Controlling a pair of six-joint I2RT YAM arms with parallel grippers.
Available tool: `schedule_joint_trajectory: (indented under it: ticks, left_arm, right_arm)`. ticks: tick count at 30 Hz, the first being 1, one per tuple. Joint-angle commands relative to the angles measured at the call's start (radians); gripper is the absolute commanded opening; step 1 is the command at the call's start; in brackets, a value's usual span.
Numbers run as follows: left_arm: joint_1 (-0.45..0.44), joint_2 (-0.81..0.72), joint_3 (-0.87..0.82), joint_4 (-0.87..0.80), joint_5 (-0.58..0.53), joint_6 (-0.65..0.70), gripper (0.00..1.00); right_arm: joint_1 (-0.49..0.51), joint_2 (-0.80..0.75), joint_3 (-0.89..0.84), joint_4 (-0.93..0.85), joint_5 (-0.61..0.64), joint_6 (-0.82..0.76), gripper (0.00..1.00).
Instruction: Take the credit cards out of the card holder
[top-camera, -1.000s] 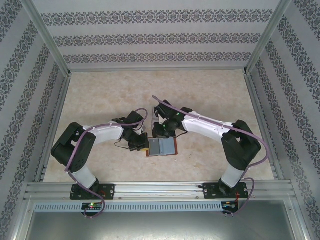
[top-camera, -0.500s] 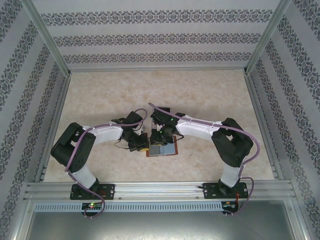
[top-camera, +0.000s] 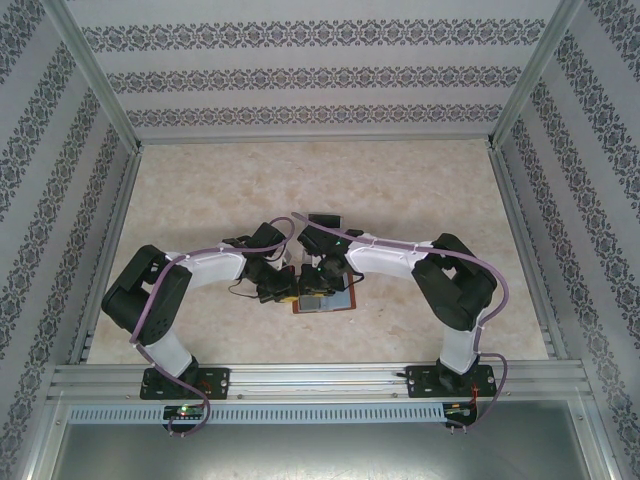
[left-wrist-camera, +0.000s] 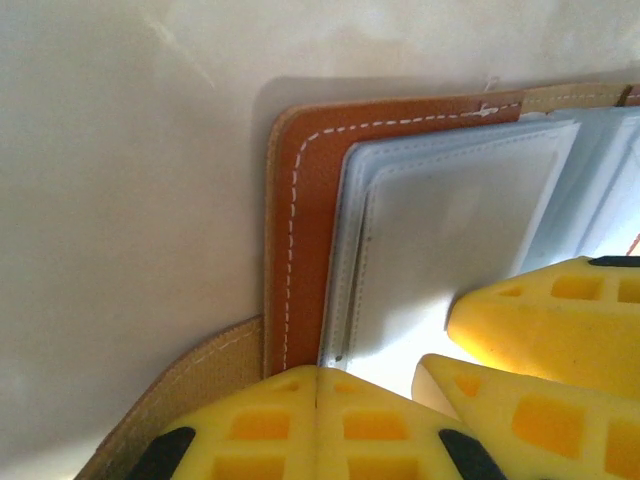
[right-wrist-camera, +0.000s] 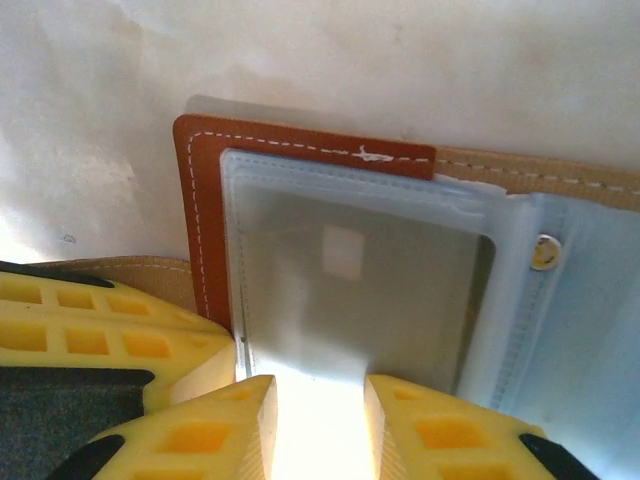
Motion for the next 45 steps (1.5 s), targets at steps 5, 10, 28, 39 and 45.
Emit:
schedule_joint_trajectory:
  ticks: [5, 10, 28, 39, 45]
  left_arm:
    - [0.005, -0.008, -0.016, 0.003, -0.007, -0.008, 0.01]
    - [0.006, -0.007, -0.014, -0.001, -0.007, -0.006, 0.01]
    - [0.005, 0.006, -0.001, -0.011, -0.009, -0.006, 0.01]
    - [0.005, 0.009, 0.007, -0.020, -0.010, -0.006, 0.00]
    - [0.005, 0.009, 0.007, -0.023, -0.012, -0.008, 0.01]
  right_arm:
    - [0.018, 0.027, 0.019, -0.108, 0.105, -0.012, 0.35]
    - [0.025, 0.030, 0.045, -0.161, 0.143, -0.023, 0.38]
    - [0.040, 0.046, 0.091, -0.239, 0.206, -0.048, 0.53]
    - [0.041, 0.015, 0.095, -0.288, 0.260, -0.052, 0.58]
    - [0.042, -0.001, 0.091, -0.296, 0.271, -0.050, 0.58]
